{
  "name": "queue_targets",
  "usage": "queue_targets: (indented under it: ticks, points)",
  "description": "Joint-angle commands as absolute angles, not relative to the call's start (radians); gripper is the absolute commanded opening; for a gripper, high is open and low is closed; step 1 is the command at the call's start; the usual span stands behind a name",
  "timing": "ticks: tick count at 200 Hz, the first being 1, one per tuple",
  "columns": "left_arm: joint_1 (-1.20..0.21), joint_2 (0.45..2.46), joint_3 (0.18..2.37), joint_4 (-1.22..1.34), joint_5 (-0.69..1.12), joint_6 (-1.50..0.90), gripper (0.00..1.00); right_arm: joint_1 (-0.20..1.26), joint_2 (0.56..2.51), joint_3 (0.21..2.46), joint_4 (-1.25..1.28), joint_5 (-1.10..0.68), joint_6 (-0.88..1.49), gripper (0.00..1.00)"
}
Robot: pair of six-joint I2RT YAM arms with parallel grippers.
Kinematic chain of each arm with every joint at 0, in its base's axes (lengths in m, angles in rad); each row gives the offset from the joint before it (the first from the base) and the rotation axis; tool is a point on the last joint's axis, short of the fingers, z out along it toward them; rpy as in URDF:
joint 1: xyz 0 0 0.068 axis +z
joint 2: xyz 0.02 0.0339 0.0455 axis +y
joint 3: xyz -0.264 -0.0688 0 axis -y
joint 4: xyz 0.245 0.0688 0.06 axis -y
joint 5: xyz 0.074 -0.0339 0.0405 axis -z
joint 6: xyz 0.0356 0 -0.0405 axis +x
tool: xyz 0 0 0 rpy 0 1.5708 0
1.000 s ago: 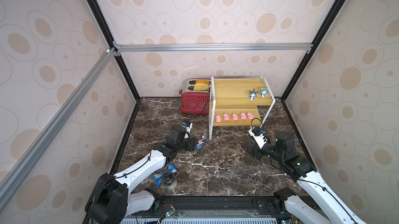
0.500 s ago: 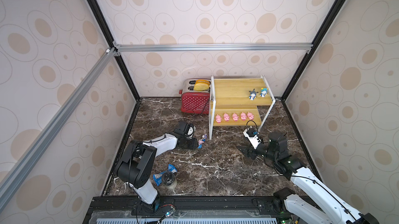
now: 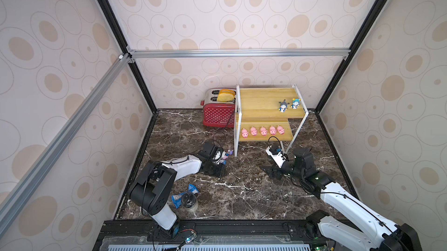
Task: Organize plastic toys on shelves
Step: Pick up the plastic toy at the center of the board.
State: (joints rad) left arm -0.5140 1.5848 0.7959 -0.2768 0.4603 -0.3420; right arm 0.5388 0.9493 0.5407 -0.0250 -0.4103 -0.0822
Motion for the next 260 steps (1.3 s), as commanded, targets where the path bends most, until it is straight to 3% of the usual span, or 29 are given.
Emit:
queue_targets:
  ticks: [1,24,55,94,166,213,260]
  points:
    - [-0.511,1.486,0.828,-0.356,0.372,-0.24,0.42,0.545,0.959,0.532,0.006,-0.417,-0.069,0.72]
    - [-0.467,1.485,0.897,-0.393,0.306,-0.12,0.47,0.547,0.963,0.522,0.023,-0.421,-0.066,0.73]
    - [-0.396,1.656,1.028,-0.388,0.42,-0.068,0.52,0.548,0.973,0.526,0.022,-0.422,-0.064,0.73]
    - [-0.377,1.809,1.088,-0.327,0.536,-0.068,0.5,0.551,0.963,0.517,0.015,-0.419,-0.07,0.74]
    - [-0.382,1.778,0.99,-0.277,0.599,-0.162,0.46,0.581,0.985,0.524,0.011,-0.417,-0.079,0.88]
    - [-0.39,1.641,0.853,-0.251,0.533,-0.279,0.47,0.605,1.022,0.525,0.028,-0.412,-0.077,0.88]
    - [-0.4,1.665,0.79,-0.115,0.502,-0.382,0.46,0.62,1.046,0.525,0.054,-0.402,-0.062,0.88]
